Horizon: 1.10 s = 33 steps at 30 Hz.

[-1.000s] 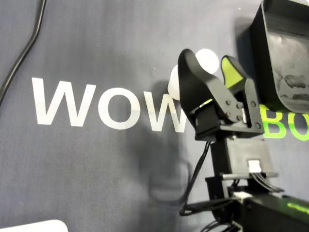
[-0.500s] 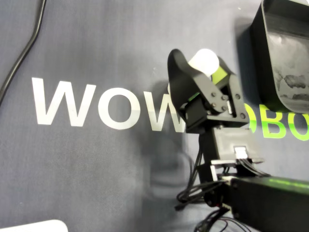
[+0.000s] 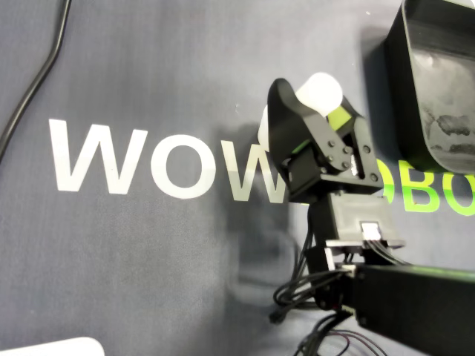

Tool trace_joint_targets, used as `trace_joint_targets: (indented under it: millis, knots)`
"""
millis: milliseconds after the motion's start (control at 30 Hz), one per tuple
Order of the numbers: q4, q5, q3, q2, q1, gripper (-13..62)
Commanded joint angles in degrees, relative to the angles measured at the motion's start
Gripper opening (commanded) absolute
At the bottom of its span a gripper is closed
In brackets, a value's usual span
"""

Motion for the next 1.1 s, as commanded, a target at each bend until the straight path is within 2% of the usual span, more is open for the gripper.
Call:
trace_joint_targets:
  millis: [0,233,433,533,700,833,1067]
  knots:
    - [-4.2,-0.5,-1.7,0.3,0.5,21.8]
    - [-4.2,-0.3,-1.7,0.3,0.6,18.2]
    - [-4.1,0.4,-1.8,0.3,0.4,18.1]
    - [-4.2,0.6,-1.7,0.4,0.4,12.7]
    - [-4.1,1.4,-1.8,0.3,0.3,11.9]
    - [-4.4,2.5,-1.8,0.3,-0.4,5.8]
    - [-4.4,3.2,-1.8,0.5,-0.6,5.8]
